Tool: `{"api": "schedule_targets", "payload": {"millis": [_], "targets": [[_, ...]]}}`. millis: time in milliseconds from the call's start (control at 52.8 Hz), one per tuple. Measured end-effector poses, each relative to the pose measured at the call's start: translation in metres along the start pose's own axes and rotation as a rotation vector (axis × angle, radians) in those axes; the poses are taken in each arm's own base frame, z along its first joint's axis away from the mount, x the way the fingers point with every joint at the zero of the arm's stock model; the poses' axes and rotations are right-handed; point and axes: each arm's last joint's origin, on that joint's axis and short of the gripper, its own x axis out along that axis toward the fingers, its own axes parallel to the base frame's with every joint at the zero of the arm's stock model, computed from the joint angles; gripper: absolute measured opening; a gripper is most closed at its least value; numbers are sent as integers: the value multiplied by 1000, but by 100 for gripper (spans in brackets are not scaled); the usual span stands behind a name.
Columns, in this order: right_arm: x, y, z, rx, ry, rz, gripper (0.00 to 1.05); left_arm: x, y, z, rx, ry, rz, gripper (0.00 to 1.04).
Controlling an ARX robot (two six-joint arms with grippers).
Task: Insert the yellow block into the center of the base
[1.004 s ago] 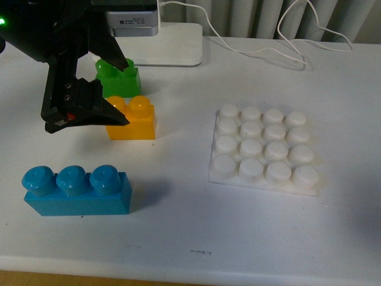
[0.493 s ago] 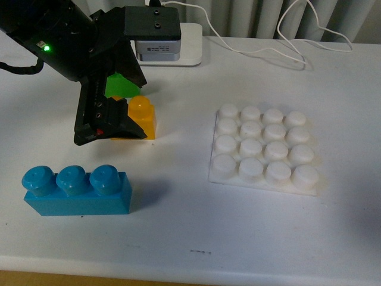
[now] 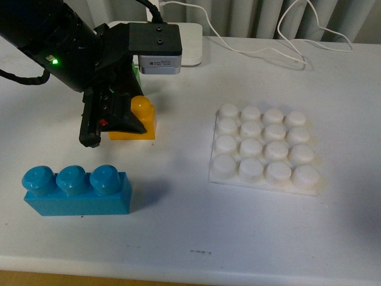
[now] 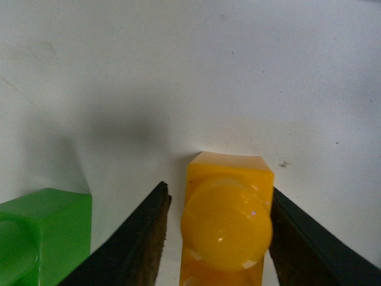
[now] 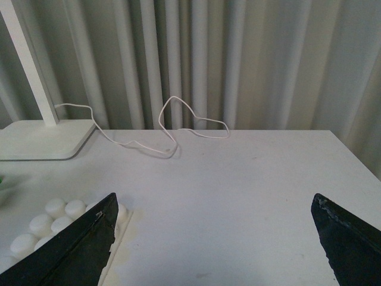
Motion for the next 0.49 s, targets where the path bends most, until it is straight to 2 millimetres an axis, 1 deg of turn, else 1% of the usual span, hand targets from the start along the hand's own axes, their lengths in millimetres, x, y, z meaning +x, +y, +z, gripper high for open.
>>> {"api": "schedule_targets", "payload": {"millis": [95, 133, 227, 322, 417, 493], "targets": [[0, 0, 0, 0, 0, 0, 95, 0, 0, 0, -1, -3, -1, 36], [0, 0, 0, 0, 0, 0, 95, -1, 0, 1, -1, -2, -3, 34], [0, 0, 0, 0, 0, 0, 95, -3, 1, 3, 0, 0, -8, 32], [0, 0, 0, 0, 0, 0, 95, -10, 4, 10, 9, -4, -3, 32], [0, 0, 0, 0, 0, 0, 95, -20, 9, 20, 27, -15, 10, 32], [0, 0, 0, 0, 0, 0, 95, -27, 14, 32, 55, -35, 35, 32]]}}
